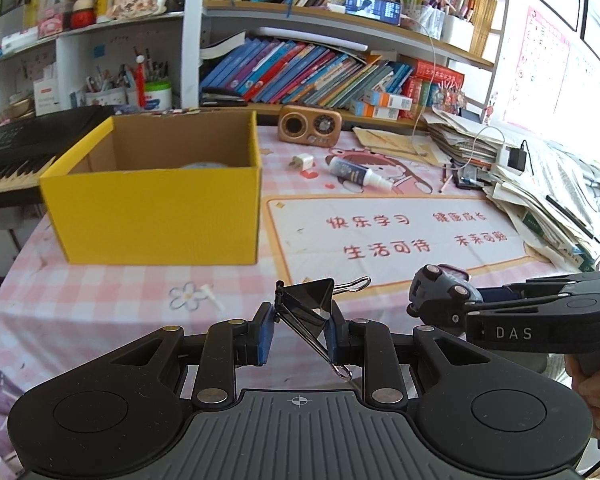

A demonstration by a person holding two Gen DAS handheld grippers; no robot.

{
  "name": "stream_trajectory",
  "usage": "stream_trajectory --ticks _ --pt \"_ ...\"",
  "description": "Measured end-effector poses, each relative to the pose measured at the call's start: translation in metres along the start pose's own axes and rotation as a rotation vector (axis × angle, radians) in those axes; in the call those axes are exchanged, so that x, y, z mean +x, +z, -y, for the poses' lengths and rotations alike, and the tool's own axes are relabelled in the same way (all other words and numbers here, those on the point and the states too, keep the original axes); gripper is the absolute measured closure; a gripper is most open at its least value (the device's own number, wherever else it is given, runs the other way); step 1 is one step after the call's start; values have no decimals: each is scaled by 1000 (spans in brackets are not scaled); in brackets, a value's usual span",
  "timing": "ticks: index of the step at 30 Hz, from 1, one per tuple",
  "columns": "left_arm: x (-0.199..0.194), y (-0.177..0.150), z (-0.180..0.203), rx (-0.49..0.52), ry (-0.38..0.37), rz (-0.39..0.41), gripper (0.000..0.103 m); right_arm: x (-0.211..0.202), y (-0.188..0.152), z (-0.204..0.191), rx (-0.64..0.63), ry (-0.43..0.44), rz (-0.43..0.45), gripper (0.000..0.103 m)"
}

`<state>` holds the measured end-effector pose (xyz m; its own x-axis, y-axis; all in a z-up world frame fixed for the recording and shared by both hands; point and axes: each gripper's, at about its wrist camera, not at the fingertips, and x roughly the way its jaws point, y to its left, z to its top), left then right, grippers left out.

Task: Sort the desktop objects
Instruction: 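Lift and carry the binder clip and toy truck toward the yellow box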

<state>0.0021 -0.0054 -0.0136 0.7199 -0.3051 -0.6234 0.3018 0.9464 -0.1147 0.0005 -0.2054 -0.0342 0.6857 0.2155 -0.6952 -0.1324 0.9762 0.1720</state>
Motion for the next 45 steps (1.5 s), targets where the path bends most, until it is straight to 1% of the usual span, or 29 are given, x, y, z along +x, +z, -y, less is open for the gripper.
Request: stream_trajectory --ticks 8,18,25,30,37,40,45 --pt "-13 -8 -21 -33 26 12 78 6 0 -28 -42 34 -11 62" --pt "-30 -13 -55 -92 89 40 78 19 8 -68 -119 100 -22 62" --pt "-39 -10 -76 -125 134 64 78 25 18 -93 -169 153 -18 62" --pt "-38 -3 -87 -145 146 83 78 29 31 -103 -191 171 -9 62" --pt "-30 17 -93 -143 150 120 78 35 56 -107 -202 189 20 62" --pt "-24 28 -96 -135 155 133 78 39 74 -105 -197 195 47 62" --pt "-9 53 -102 -115 174 155 78 47 112 -101 -200 207 105 62"
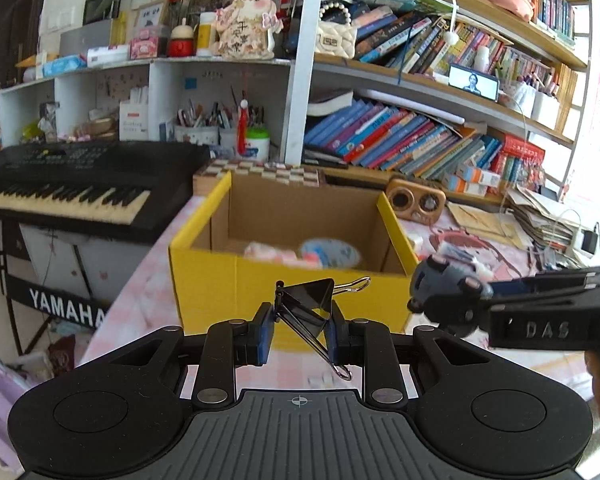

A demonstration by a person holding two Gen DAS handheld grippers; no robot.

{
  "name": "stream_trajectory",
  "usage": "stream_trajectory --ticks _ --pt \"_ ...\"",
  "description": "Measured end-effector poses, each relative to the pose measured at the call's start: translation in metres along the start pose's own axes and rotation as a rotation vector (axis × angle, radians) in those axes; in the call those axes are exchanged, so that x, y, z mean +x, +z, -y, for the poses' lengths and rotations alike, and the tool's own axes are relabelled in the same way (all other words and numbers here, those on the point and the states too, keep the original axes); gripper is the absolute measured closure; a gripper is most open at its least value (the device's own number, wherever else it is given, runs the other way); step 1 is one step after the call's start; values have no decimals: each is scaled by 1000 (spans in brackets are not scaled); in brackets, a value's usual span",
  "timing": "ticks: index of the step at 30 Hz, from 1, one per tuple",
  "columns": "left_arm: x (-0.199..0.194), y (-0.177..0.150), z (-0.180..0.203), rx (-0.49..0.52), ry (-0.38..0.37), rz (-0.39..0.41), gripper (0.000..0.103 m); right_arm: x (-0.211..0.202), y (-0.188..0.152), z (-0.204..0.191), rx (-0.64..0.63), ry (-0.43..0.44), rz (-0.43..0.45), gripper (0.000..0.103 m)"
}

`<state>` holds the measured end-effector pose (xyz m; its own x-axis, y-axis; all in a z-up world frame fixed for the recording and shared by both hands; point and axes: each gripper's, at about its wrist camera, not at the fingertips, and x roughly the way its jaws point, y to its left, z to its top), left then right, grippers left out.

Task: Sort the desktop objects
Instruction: 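Lift and carry the binder clip and toy truck toward the yellow box, then lower the clip and truck into the yellow box and open both tools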

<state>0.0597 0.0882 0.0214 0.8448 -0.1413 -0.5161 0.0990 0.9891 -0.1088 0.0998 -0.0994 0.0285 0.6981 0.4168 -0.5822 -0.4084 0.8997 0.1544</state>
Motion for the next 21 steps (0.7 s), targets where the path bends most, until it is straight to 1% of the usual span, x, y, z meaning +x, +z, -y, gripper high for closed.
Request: stream_trajectory --ticks 6,12,17,21 --pt "32 30 5 31 9 27 78 20 43 18 -20 3 57 62" --pt "72 51 14 58 6 15 78 46 84 34 -50 21 93 62" --pt "104 59 27 103 -11 -37 78 74 111 45 -71 49 84 62" --pt "131 58 30 116 -29 -109 78 103 123 45 -120 76 39 62"
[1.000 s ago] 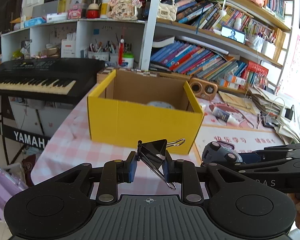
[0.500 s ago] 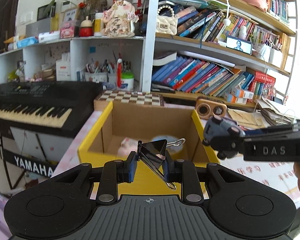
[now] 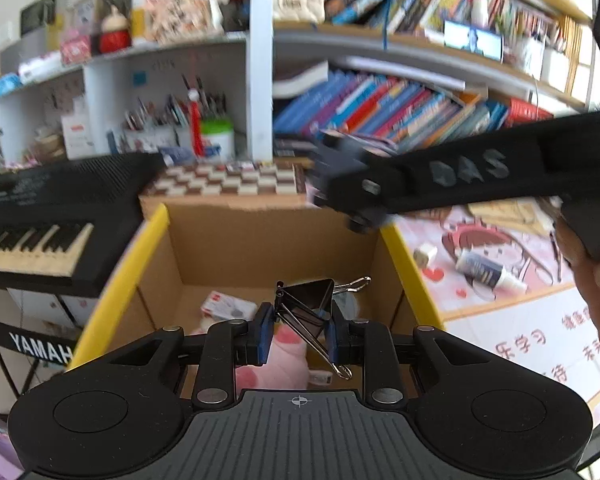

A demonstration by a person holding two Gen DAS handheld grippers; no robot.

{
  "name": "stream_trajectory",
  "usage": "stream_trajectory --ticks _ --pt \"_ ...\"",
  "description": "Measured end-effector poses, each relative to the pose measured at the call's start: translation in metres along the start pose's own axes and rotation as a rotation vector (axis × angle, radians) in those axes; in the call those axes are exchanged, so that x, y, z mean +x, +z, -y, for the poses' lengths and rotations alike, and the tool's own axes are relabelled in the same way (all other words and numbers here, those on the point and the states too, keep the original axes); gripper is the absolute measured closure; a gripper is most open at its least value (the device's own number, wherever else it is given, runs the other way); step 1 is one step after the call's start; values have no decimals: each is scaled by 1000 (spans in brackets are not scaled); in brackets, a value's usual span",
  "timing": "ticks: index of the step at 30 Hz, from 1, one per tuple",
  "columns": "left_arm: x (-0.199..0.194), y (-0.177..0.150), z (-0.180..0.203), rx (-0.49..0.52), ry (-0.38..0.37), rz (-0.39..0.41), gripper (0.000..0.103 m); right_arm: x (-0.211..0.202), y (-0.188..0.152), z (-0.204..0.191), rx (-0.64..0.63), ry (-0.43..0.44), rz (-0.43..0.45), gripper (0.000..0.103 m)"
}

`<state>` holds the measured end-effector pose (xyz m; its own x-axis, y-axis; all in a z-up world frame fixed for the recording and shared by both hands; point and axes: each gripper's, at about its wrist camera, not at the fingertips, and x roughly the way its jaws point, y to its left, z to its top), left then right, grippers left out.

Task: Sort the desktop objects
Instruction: 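Lower the clip and truck into the yellow box and open both tools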

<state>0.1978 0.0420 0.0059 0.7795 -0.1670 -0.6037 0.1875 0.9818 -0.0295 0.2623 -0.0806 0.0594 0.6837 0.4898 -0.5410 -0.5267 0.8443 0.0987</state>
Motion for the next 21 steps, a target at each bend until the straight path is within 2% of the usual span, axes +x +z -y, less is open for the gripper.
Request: stream_trajectory --ticks 13,21 --pt "50 -16 8 25 -55 -198 78 101 -3 -12 -164 76 -238 62" --pt "56 -15 4 -2 -79 -226 77 138 -14 -14 -228 98 -358 62"
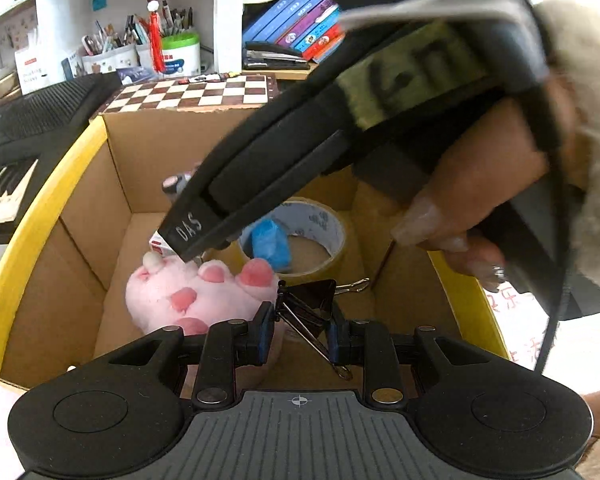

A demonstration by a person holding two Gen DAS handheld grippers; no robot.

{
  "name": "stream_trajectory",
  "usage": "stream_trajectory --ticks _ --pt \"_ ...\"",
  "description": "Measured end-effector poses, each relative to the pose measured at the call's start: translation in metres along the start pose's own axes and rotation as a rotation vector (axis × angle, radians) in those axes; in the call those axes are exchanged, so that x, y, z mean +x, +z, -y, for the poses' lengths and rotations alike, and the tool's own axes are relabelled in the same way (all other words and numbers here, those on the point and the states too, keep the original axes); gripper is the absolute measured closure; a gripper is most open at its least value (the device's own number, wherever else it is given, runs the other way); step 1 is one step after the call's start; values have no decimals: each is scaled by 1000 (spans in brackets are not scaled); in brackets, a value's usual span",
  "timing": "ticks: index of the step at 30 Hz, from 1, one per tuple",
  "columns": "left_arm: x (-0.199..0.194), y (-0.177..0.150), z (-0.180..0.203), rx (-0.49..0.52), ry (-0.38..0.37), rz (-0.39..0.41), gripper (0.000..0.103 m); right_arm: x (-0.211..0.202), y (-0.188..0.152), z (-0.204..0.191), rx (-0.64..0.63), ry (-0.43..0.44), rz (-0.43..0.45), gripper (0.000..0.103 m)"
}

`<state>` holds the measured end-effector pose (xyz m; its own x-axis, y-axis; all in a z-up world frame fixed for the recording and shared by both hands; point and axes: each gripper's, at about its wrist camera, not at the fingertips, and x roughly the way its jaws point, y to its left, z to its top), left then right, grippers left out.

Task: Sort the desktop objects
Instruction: 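Lower the clip and truck into the yellow box and open both tools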

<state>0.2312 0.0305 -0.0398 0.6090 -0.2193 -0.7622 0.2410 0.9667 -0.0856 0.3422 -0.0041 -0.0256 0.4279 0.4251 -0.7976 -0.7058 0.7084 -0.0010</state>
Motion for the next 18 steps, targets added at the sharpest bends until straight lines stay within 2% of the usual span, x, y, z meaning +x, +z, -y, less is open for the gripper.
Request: stream_trajectory --ticks 4,7,10,13,15,18 --pt "-2 -2 0 -20 5 11 74 11 3 4 12 18 -55 62" --pt "-5 -2 1 -25 3 24 67 16 4 4 3 16 -88 62" --pt "-11 -4 3 -26 17 47 54 17 3 2 -5 12 -93 61" --pt "-18 -7 3 -31 37 69 46 15 3 2 7 2 -83 60" --pt "-24 -7 3 -37 51 85 37 11 3 4 20 -5 -53 57" --pt "-32 -8 0 -55 62 114 33 0 2 8 48 -27 -4 54"
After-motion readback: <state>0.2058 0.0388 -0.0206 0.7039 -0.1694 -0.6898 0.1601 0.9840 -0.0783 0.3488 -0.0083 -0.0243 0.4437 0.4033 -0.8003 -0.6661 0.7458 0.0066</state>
